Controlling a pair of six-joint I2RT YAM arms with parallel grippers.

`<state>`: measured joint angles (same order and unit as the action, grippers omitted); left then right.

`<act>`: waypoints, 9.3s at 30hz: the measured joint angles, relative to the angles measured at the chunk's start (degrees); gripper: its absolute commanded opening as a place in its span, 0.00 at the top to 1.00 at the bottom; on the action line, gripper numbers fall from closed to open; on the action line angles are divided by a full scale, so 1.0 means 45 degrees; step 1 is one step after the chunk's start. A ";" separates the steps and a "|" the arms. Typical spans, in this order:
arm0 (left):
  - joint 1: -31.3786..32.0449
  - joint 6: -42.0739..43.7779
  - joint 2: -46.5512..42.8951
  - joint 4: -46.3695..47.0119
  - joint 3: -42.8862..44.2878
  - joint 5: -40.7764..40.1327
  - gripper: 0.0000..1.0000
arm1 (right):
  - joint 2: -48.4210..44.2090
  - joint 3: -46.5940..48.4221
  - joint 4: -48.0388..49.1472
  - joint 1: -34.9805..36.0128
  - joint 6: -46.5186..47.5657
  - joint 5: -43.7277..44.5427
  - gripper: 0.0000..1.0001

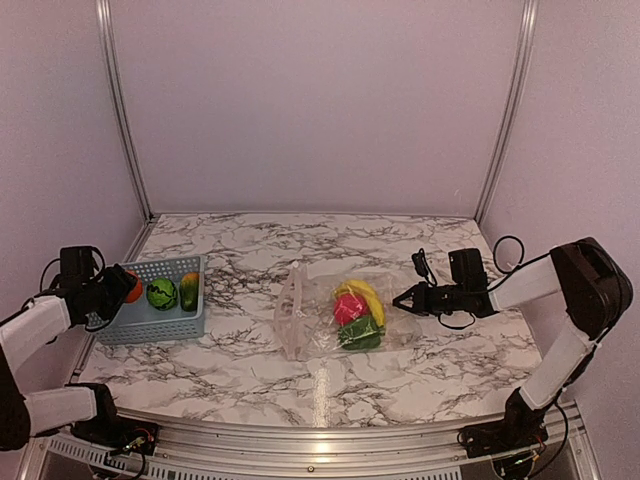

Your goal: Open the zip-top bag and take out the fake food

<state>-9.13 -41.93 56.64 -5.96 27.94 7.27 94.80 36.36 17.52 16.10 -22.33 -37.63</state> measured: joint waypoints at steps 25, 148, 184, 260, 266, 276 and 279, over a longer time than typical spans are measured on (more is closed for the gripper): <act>0.3687 0.1734 0.0102 0.1394 0.0787 0.1549 0.35 | 0.0015 0.0112 -0.0029 0.0000 0.0024 -0.0389 1.00; -0.0189 0.2555 0.2249 -0.1263 0.1962 -0.2686 0.01 | 0.0325 0.0005 0.0437 0.0418 -0.0369 0.0461 1.00; 1.0331 0.2759 0.7218 0.4852 0.3852 0.2900 0.53 | -0.1384 0.0301 -0.2642 0.0296 0.0549 0.0447 0.53; 1.3168 0.4007 1.0982 0.8709 0.4745 0.1404 0.28 | 0.0452 -0.0092 -0.2025 0.0661 0.1044 0.0529 1.00; 1.3168 0.3395 1.1409 0.8918 0.4959 0.1224 0.36 | 0.0452 -0.0092 -0.2030 0.0661 0.1069 0.0525 1.00; 1.3605 0.3827 1.2269 0.8301 0.6494 0.1409 0.02 | 0.0452 -0.0092 -0.2001 0.1171 0.0962 0.0529 1.00; 1.3755 0.3983 1.2619 0.7791 0.7150 0.1307 0.01 | 0.0452 -0.0092 -0.1991 0.1433 0.0874 0.0525 1.00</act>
<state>52.77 -24.01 113.43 29.10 60.12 13.15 96.84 35.94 8.56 22.55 -18.39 -35.27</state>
